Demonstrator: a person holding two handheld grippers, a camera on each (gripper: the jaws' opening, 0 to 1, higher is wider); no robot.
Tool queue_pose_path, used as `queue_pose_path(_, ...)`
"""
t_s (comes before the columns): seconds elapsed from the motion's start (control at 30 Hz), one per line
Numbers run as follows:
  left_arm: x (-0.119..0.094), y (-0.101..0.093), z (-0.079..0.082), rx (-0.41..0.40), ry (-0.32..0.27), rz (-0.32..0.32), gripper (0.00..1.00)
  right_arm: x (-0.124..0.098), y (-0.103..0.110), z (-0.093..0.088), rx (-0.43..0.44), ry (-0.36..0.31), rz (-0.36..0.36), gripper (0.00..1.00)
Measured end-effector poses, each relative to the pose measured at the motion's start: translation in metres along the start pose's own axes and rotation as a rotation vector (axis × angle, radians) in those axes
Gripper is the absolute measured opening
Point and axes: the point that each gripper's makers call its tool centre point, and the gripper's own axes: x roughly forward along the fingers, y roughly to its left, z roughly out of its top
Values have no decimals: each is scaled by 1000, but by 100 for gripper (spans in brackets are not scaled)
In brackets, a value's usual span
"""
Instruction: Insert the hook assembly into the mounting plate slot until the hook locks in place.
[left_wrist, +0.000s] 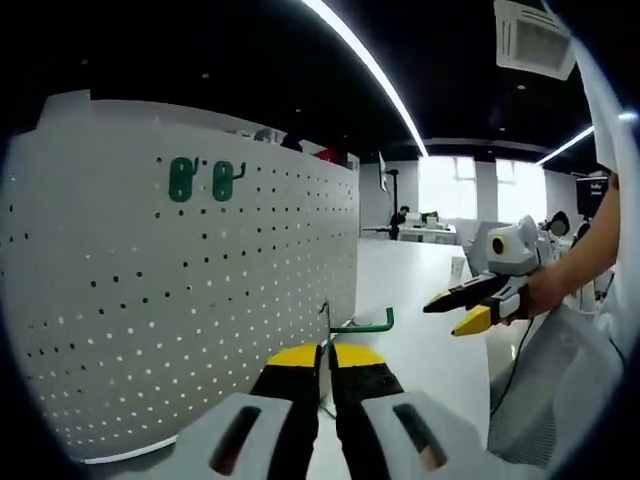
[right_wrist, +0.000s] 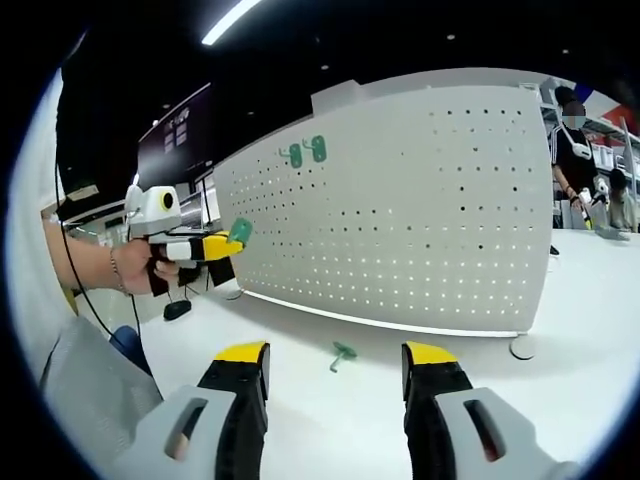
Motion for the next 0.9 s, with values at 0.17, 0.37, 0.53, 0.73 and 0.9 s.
queue_pose_path(0.17, -2, 0, 1, -6, -5, 11, 3, 0, 0, 0, -2, 3, 1, 51)
queue_pose_path(0.37, -3, 1, -3, -4, 2, 13, 3, 0, 1, 3, -3, -7, 4, 51)
queue_pose_path(0.53, -2, 2, -1, -4, -1, 16, 3, -2, 6, 20, -6, -80, 25, 51)
queue_pose_path(0.73, -1, 3, -2, -10, -3, 18, 3, -7, 16, 44, 6, -182, 67, 50)
queue_pose_path(0.9, -2, 4, -2, -11, -4, 22, 3, -4, 20, 44, 6, -176, 84, 51)
